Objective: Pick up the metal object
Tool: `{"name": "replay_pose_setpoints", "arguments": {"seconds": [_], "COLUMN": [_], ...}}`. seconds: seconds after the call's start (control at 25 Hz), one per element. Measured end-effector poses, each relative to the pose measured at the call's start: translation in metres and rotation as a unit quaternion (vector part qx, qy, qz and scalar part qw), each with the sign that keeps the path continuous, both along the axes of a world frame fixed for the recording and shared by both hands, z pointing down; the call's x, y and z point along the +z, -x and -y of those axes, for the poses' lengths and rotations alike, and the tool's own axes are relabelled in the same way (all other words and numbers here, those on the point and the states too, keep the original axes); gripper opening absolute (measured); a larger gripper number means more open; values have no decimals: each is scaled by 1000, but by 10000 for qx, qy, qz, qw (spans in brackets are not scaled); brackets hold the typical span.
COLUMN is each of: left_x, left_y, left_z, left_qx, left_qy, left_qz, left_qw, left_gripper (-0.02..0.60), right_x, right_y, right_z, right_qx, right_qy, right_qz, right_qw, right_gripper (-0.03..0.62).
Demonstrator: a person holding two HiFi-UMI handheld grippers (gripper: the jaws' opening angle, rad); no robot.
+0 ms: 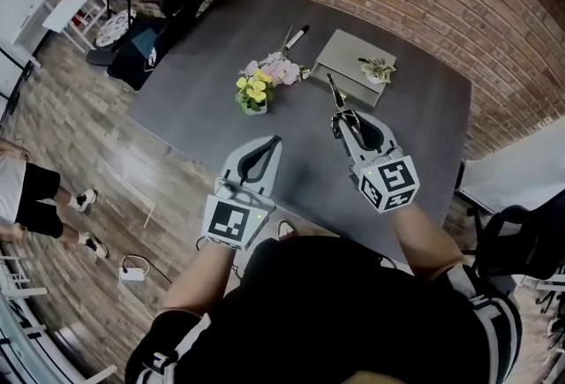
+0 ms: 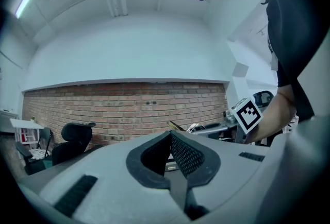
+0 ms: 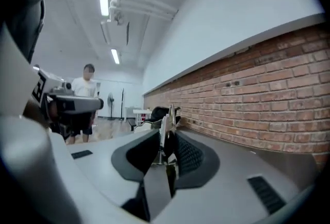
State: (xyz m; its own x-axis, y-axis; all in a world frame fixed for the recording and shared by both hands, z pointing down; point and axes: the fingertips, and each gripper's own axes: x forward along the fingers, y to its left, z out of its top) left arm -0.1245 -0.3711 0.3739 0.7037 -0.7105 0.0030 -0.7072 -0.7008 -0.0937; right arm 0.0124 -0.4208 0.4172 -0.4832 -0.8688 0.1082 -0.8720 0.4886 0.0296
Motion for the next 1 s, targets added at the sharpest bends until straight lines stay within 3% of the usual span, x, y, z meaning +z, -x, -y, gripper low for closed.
{"name": "replay_pose_setpoints", "arguments": {"seconds": [0.4,1.0], "left_x": [-4,-5], "left_y": [-3,-5], "left_z": [3,7], "left_qx": [101,168], "left_qy": [-94,-2], "left_qz": [86,43], "left_qw": [9999,9998], "left_gripper": [9,9], "right_x": [-27,-36], "right_y": [-5,-7], "right_z": [-25,-26], "right_qx": [52,-5], "right_qy": [-283,-389], "right_qz": [545,484], "right_qw": [9981,9981], "right_gripper": [89,87]}}
